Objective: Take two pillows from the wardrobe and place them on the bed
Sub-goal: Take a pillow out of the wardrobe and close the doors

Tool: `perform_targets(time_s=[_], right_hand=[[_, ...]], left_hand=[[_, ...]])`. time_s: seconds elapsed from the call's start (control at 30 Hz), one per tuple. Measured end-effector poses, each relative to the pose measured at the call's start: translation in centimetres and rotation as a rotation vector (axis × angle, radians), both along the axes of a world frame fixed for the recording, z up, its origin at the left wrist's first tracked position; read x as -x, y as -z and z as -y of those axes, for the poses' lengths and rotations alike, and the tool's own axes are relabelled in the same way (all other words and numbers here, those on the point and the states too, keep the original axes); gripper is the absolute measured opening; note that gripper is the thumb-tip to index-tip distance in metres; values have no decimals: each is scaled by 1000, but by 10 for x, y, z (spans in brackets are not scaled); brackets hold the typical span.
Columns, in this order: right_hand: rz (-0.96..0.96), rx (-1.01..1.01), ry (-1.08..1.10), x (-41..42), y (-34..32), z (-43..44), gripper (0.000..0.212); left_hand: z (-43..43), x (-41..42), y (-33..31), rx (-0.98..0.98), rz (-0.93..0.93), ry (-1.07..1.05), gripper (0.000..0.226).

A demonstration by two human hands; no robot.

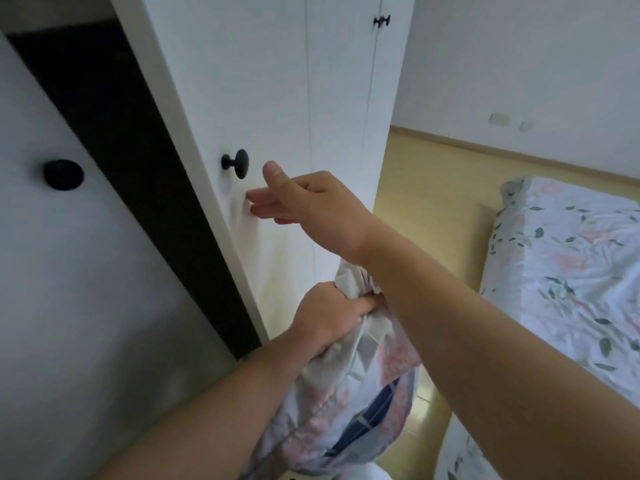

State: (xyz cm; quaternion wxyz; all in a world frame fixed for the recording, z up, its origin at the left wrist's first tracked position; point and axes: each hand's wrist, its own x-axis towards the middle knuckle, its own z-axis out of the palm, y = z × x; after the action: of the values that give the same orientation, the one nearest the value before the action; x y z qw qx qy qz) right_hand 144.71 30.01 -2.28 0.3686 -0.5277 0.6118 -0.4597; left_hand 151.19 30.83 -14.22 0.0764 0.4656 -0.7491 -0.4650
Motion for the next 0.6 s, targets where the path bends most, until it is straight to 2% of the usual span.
perform_targets(time_s=[0.1,0.23,0.6], right_hand=[[19,-16,-29,-4,-4,15,57],[1,-56,-75,-9,0,34,60],[-68,-134,-169,-36,4,71,61]], left_hand=[[18,-15,3,6,7,-65,45],[33,-25,8,83,51,-40,48],[73,-31,4,98,78,-36,29]])
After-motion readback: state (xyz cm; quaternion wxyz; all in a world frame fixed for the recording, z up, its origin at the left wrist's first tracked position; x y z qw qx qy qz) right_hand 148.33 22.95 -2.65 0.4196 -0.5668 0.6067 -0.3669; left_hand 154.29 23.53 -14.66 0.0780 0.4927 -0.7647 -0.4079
